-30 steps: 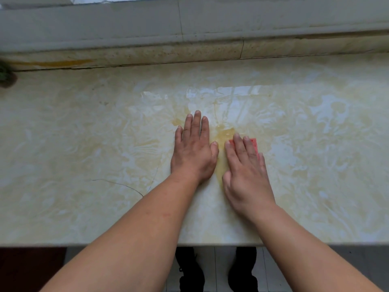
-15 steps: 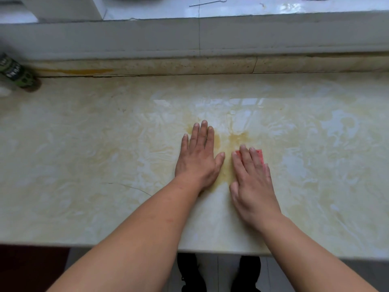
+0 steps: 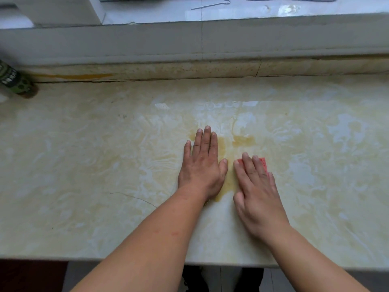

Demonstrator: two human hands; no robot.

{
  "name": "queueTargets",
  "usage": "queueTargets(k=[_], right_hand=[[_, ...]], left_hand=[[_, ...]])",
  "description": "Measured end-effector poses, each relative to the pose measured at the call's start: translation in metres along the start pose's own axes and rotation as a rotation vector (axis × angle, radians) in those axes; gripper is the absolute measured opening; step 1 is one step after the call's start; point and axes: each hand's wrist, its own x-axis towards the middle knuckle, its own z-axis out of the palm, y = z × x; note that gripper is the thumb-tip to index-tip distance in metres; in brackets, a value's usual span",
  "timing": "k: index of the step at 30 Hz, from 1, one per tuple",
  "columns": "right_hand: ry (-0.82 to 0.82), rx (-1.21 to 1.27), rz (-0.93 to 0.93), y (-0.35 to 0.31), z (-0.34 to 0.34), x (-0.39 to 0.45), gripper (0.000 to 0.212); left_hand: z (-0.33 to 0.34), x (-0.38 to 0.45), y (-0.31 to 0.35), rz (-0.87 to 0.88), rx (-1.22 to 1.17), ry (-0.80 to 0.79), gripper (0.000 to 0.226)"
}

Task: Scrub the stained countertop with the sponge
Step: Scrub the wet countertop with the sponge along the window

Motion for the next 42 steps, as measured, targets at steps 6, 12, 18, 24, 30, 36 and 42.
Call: queueTargets(k=[6, 12, 18, 24, 30, 36, 42], right_hand=[[0.050, 0.036, 0.071, -0.001, -0.025, 0.073, 0.072], [0.012, 0.011, 0.049, 0.012, -0.016, 0.018, 0.073], [0.011, -0.016, -0.002, 0.036, -0.010, -0.033, 0.075], [0.048, 0.041, 0.096, 0.043, -0.031, 0.029, 0.076], [0.072, 0.024, 0.025, 0.054, -0.018, -0.024, 0.074], [0.087, 0.016, -0.029, 0.044, -0.015, 0.013, 0.073], [0.103, 0.047, -0.014, 0.020, -0.025, 0.077, 0.072]], left_hand=[[-0.001, 0.000, 0.000, -0.009, 0.019, -0.011, 0.076], [-0.002, -0.001, 0.000, -0.016, 0.022, -0.026, 0.076], [-0.003, -0.002, 0.002, -0.024, 0.019, -0.025, 0.074], [-0.001, -0.001, 0.002, -0.024, 0.022, -0.013, 0.075], [-0.001, -0.002, 0.002, -0.026, 0.027, -0.012, 0.075], [0.001, -0.002, 0.002, -0.027, 0.035, 0.010, 0.076], [0.000, -0.001, 0.002, -0.023, 0.030, 0.005, 0.077]])
